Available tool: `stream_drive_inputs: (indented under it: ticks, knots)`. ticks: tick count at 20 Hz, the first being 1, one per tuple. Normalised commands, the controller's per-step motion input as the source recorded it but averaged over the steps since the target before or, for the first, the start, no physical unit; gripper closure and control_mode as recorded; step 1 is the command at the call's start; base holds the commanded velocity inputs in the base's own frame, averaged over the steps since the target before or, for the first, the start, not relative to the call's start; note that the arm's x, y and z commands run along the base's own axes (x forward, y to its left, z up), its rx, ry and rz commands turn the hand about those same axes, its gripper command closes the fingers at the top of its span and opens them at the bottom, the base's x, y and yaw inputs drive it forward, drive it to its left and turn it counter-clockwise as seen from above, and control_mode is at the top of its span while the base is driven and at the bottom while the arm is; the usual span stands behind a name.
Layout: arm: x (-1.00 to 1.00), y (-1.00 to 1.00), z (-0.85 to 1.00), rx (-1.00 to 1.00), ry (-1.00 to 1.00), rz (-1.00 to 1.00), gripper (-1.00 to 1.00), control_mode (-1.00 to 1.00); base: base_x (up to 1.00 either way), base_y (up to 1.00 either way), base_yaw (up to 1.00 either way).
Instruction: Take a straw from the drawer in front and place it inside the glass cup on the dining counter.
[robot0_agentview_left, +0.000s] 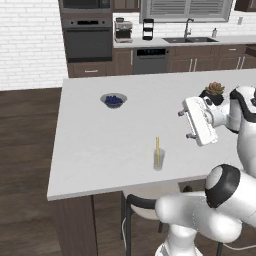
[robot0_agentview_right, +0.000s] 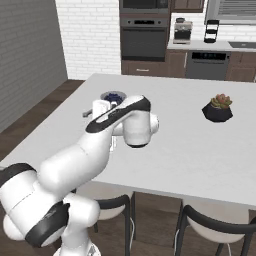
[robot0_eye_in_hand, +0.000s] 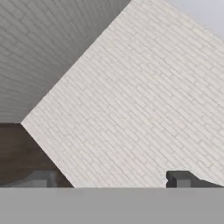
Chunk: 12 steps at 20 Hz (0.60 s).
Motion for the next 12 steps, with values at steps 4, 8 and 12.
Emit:
stream_drive_inputs:
  ticks: [4,8,12]
  knots:
    - [-0.66,0.33,0.62,-0.41,-0.54,0.00,-1.00,-1.00,0.00,0.00,0.00]
    - [-0.37,0.44,0.20,-0.47,-0.43,0.00,-1.00,-1.00,0.00,0.00,0.00]
    - [-0.08,0.50,0.00,-0.48,-0.36,0.01,-1.00,-1.00,0.00,0.00,0.00]
